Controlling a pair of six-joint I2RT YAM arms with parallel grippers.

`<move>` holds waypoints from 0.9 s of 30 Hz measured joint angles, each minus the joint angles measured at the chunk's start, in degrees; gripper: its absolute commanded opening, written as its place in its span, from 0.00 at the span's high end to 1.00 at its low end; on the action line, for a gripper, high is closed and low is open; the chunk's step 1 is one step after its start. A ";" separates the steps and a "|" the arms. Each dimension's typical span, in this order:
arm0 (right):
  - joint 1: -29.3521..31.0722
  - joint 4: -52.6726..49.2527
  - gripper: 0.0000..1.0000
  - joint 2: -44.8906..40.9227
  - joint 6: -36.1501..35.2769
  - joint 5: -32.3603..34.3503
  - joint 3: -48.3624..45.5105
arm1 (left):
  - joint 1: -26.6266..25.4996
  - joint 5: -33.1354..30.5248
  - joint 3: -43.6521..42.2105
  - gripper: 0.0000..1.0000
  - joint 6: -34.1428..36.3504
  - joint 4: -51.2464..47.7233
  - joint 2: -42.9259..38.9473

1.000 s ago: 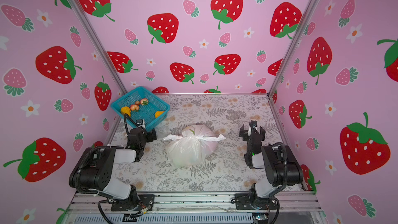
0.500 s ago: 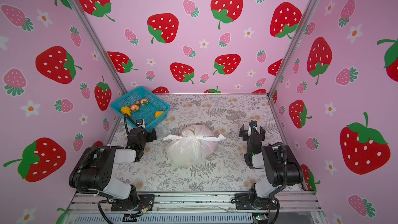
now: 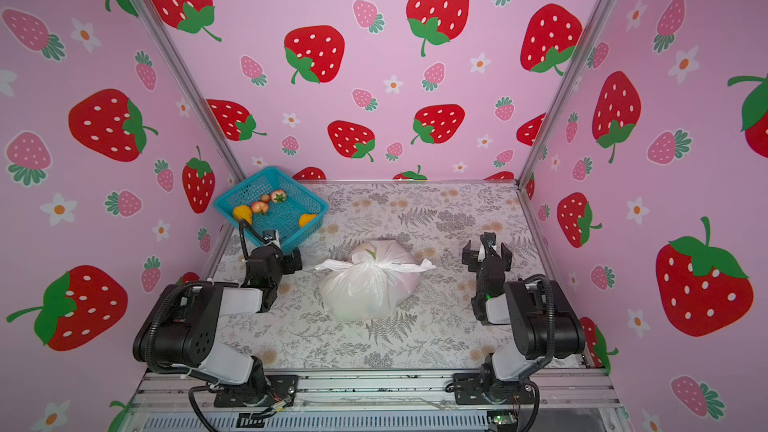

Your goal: Place the fake fruits into the plastic bag and tie a complex knot

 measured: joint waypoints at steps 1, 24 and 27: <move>0.00 0.00 0.00 0.00 0.00 0.00 0.00 | 0.00 0.00 0.00 0.01 0.00 0.00 0.00; 0.00 0.00 0.00 0.00 0.00 0.02 0.00 | 0.02 1.46 0.11 0.01 0.31 -0.15 0.00; 0.00 0.02 0.00 0.00 0.00 0.00 0.00 | 0.44 3.82 0.37 0.01 0.87 -0.22 0.00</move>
